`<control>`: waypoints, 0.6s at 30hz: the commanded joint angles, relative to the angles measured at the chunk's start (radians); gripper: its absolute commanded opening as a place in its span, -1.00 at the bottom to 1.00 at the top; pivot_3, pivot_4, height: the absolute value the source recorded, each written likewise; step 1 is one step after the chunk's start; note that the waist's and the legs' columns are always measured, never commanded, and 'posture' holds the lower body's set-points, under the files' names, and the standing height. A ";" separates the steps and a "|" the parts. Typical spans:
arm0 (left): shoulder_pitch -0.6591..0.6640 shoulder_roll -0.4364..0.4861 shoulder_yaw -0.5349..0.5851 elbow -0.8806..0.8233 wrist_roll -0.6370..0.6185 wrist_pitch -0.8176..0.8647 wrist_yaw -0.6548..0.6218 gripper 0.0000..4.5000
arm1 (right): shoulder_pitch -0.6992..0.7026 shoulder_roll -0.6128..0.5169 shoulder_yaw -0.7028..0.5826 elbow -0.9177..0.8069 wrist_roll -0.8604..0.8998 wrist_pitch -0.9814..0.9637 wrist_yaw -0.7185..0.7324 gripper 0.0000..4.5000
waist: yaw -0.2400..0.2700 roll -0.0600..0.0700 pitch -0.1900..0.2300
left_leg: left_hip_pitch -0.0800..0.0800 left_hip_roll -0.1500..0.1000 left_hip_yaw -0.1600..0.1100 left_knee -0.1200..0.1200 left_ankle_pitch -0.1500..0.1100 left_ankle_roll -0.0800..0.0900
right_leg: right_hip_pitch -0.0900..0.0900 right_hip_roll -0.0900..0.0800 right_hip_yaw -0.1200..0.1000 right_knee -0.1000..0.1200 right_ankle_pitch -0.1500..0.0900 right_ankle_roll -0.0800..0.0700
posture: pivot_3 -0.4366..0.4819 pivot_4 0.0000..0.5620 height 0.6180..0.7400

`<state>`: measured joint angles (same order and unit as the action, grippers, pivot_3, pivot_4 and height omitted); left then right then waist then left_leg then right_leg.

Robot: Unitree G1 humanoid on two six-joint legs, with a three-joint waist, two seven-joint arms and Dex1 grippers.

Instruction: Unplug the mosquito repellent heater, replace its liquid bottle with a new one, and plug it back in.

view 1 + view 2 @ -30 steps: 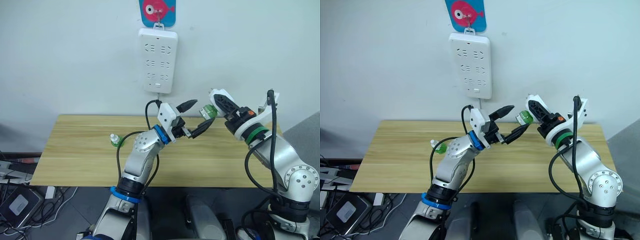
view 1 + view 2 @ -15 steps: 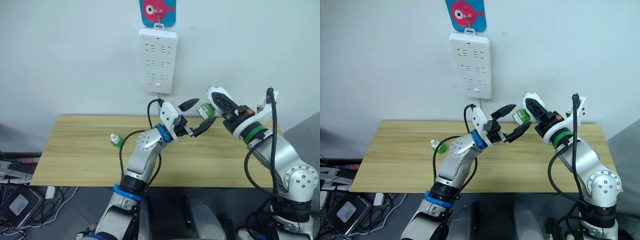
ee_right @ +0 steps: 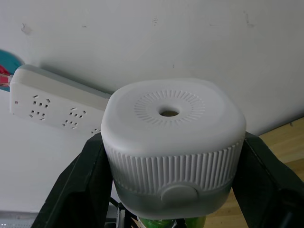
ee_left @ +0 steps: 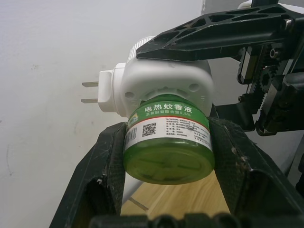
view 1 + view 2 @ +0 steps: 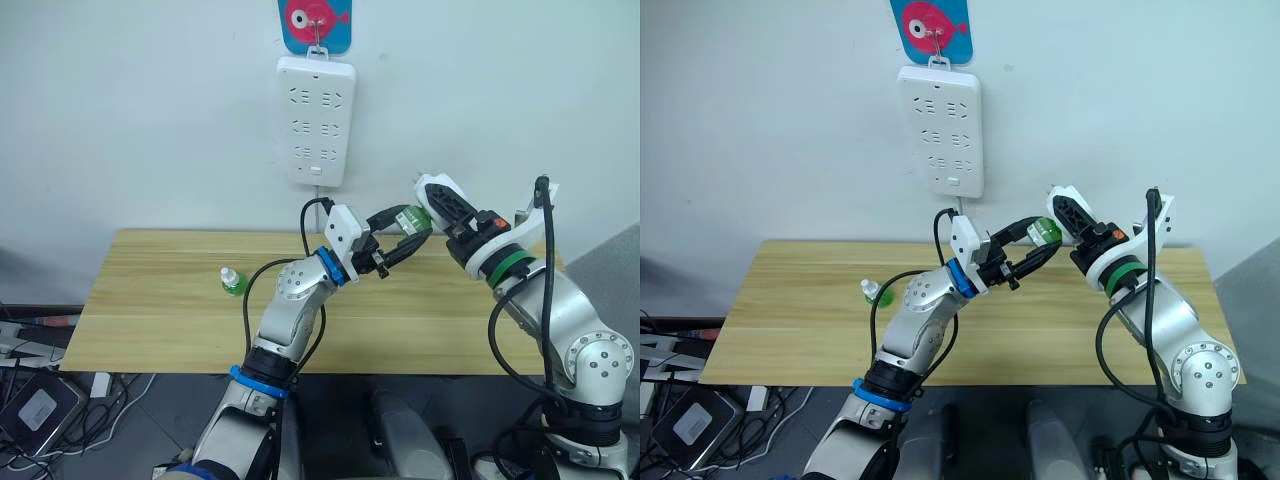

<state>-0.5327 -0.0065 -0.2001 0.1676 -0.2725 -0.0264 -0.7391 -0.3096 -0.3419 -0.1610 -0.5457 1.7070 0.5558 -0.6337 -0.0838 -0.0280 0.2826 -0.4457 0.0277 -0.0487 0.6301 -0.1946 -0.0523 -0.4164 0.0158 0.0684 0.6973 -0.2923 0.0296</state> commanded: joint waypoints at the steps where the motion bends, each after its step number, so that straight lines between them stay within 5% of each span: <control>1: -0.029 0.007 0.003 -0.012 0.000 -0.024 -0.016 0.02 | 0.007 -0.019 0.008 -0.061 0.051 0.003 0.034 0.78 | 0.000 0.000 0.000 | 0.000 0.000 0.000 0.000 0.000 0.000 | 0.000 0.000 0.000 0.000 0.000 0.000 | -0.33 -0.09 1.00; 3: -0.038 0.040 0.001 0.004 -0.006 -0.036 -0.074 0.02 | 0.011 -0.063 -0.009 -0.044 0.087 0.024 0.057 0.97 | 0.000 0.000 0.000 | 0.000 0.000 0.000 0.000 0.000 0.000 | 0.000 0.000 0.000 0.000 0.000 0.000 | -0.32 -0.09 1.00; 8: -0.085 0.131 0.005 0.078 -0.035 -0.075 -0.256 0.02 | -0.006 -0.267 -0.063 0.048 0.249 0.140 0.156 0.97 | 0.000 0.000 0.000 | 0.000 0.000 0.000 0.000 0.000 0.000 | 0.001 0.000 0.000 0.000 0.000 0.000 | -0.32 -0.08 1.00; 18: -0.188 0.160 -0.004 0.231 -0.050 -0.191 -0.530 0.02 | -0.031 -0.407 -0.106 0.200 0.265 0.489 0.520 0.97 | 0.001 0.000 0.000 | 0.000 0.000 0.000 0.001 0.000 0.000 | 0.002 0.000 -0.001 -0.001 0.000 0.000 | -0.33 -0.11 1.00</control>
<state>-0.7031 0.1719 -0.1885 0.3969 -0.3151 -0.1848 -1.2387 -0.3253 -0.7350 -0.2470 -0.3269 1.9377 0.9953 -0.1998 -0.0829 -0.0279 0.2826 -0.4452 0.0271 -0.0488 0.6310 -0.1946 -0.0520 -0.4148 0.0157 0.0678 0.6968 -0.2922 0.0295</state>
